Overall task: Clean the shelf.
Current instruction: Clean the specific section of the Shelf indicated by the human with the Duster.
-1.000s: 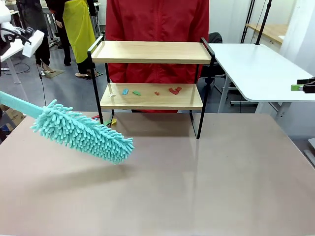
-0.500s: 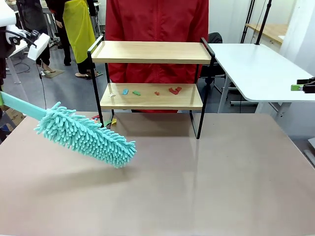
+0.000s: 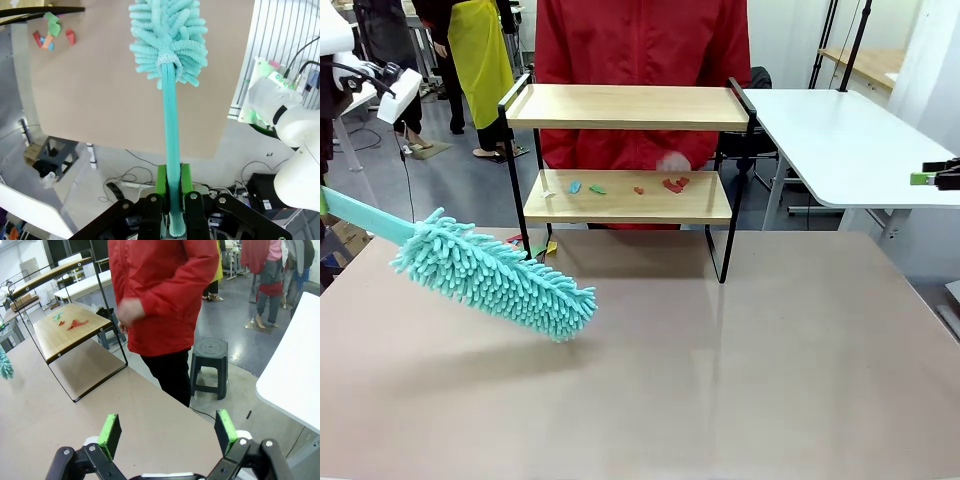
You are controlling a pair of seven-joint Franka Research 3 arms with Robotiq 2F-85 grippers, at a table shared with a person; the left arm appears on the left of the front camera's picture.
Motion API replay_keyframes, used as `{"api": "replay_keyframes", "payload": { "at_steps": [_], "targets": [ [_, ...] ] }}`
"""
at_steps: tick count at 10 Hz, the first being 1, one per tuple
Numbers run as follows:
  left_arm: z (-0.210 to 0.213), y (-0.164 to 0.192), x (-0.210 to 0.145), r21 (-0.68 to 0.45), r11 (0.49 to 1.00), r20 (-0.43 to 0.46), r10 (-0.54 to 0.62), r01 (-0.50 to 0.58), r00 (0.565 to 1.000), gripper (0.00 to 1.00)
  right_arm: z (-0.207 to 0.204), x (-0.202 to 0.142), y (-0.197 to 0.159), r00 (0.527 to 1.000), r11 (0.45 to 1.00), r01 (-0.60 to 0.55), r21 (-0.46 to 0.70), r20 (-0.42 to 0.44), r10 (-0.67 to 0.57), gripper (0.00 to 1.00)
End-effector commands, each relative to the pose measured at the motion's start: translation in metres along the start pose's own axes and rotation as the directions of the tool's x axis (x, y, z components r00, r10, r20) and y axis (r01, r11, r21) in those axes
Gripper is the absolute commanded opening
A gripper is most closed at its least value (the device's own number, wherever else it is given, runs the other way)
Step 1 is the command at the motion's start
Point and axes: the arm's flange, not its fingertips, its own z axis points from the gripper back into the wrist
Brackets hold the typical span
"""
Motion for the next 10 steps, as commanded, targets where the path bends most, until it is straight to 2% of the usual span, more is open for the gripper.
{"api": "replay_keyframes", "payload": {
  "at_steps": [1, 10],
  "targets": [
    [0.0018, -0.0005, -0.0016, 0.008, 1.0, 0.001, 0.005, -0.005, 1.0, 0.13, 0.0, 0.0015, 0.0018, 1.0, 1.0, -0.003, 0.0, -0.002, 0.003, 1.0],
    [0.0018, -0.0005, -0.0016, 0.008, 1.0, 0.001, 0.005, -0.005, 1.0, 0.13, 0.0, 0.0015, 0.0018, 1.0, 1.0, -0.003, 0.0, -0.002, 0.003, 1.0]
  ]
}}
